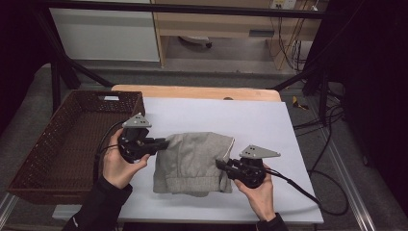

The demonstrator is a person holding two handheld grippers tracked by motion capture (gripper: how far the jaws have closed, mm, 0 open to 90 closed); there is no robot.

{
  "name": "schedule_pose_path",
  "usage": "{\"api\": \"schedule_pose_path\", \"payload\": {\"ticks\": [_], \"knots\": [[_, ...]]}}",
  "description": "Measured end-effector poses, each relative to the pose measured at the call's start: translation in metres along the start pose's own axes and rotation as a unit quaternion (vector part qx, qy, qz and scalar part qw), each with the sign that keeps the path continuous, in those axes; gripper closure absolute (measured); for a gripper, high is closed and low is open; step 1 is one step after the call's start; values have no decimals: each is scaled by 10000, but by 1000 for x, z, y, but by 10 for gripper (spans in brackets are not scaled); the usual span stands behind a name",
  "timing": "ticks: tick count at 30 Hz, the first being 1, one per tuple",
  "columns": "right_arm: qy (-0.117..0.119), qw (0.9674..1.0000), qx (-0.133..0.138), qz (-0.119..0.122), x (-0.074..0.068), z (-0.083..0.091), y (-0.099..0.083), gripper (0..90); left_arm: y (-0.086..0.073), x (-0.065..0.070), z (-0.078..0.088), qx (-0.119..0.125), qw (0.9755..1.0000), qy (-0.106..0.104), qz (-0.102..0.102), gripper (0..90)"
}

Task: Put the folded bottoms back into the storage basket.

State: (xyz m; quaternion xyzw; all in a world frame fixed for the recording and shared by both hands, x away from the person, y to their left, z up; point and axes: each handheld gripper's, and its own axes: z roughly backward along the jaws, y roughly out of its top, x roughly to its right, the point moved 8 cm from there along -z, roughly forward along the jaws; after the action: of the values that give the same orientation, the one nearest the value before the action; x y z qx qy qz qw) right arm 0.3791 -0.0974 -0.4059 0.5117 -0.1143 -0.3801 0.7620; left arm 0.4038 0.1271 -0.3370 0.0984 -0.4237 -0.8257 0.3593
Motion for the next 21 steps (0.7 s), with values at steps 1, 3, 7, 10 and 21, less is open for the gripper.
{"api": "schedule_pose_path", "payload": {"ticks": [1, 3, 7, 10, 21], "knots": [[13, 10000, -1, 2, -1, 0, 1, 751, 0, -1, 2, 0, 10000, 10, -1, 840], [18, 10000, 16, 7, -3, -2, 3, 751, 1, -2, 4, 7, 10000, 5, 5, 840], [47, 10000, 25, 49, -6, -4, 5, 751, 1, -4, 9, -1, 10000, -13, 3, 840], [59, 10000, 30, 67, -9, -5, 7, 751, 1, -5, 12, -9, 10000, -2, 4, 840], [83, 9999, 89, 115, -16, -11, 15, 751, 4, -11, 23, -15, 10000, 18, -12, 840]]}}
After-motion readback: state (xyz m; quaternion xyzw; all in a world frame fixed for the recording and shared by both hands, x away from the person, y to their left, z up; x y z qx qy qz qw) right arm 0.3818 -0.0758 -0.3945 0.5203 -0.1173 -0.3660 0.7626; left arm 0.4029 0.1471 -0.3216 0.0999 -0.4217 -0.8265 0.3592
